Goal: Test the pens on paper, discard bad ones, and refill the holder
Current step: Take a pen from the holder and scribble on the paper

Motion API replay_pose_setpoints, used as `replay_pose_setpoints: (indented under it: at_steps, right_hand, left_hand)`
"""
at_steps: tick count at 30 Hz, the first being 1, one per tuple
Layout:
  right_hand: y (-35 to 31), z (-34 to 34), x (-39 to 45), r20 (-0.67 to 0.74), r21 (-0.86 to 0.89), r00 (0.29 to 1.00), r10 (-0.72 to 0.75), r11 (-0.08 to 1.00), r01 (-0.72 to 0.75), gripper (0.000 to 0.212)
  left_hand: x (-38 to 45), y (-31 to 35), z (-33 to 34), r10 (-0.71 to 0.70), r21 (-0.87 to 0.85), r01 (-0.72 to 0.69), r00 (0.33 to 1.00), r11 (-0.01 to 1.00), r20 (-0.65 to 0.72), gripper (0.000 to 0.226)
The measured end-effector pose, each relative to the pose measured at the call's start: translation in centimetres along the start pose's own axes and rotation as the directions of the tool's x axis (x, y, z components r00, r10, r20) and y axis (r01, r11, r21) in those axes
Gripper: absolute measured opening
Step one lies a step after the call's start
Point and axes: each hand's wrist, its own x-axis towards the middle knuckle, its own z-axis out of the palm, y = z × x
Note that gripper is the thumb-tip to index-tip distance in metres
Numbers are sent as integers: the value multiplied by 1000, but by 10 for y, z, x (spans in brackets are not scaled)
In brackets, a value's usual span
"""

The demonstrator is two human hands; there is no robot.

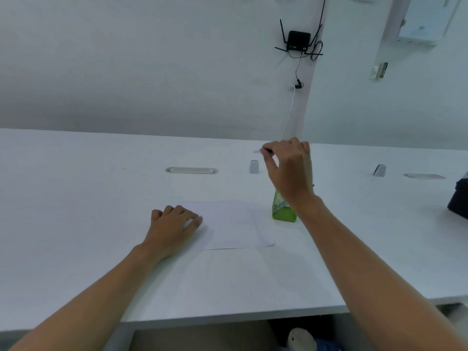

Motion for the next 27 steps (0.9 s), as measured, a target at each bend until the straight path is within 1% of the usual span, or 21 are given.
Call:
replay_pose_setpoints:
  at_steps: [2, 3, 4, 5, 6, 7, 8, 10, 12, 15, 16, 18, 24, 27]
  right_hand:
    - [-17, 13, -12, -30, 195, 998, 47, 980, -40, 6]
    - [-26, 19, -19, -5, 305, 996, 86, 949, -80, 3]
    - [-35, 25, -27, 46, 418, 991, 126, 899, -134, 1]
    - [-44, 32, -36, 117, 514, 979, 167, 834, -203, 2]
    - [-52, 38, -44, 200, 588, 959, 199, 759, -280, 4]
    - [-59, 44, -53, 288, 634, 929, 231, 681, -366, 4]
    - [-64, 49, -60, 369, 658, 892, 263, 604, -450, 5]
    - [-70, 58, -73, 494, 671, 814, 306, 463, -580, 6]
    - [-72, 66, -80, 577, 662, 753, 316, 359, -657, 11]
    - [-70, 72, -83, 707, 606, 638, 306, 204, -769, 19]
    - [-70, 74, -83, 732, 584, 610, 305, 181, -791, 18]
    - [-72, 75, -82, 736, 568, 595, 322, 184, -802, 16]
    - [-90, 71, -80, 677, 570, 614, 406, 239, -786, 14]
    - [-96, 67, -80, 629, 573, 659, 412, 328, -751, 14]
  left_hand:
    - [6, 4, -2, 11, -98, -19, 997, 995, -81, 54]
    - [10, 7, -3, 5, -200, -33, 990, 979, -141, 57]
    - [15, 11, -5, -18, -342, -50, 981, 938, -194, 59]
    - [21, 15, -9, -61, -504, -63, 973, 862, -225, 58]
    - [27, 20, -14, -112, -654, -66, 967, 753, -227, 54]
    - [32, 27, -19, -162, -765, -62, 964, 641, -213, 49]
    - [36, 33, -23, -200, -834, -62, 959, 548, -202, 43]
    - [41, 40, -26, -238, -895, -71, 952, 440, -192, 32]
    - [42, 39, -21, -251, -927, -68, 953, 369, -170, 25]
    - [45, 34, -14, -277, -951, -62, 949, 304, -151, 23]
    - [47, 33, -14, -287, -953, -69, 945, 294, -157, 23]
    - [48, 34, -12, -314, -957, -88, 933, 276, -177, 23]
    - [49, 40, -9, -473, -980, -86, 866, 179, -163, 26]
    - [48, 43, -8, -527, -988, -78, 839, 132, -137, 29]
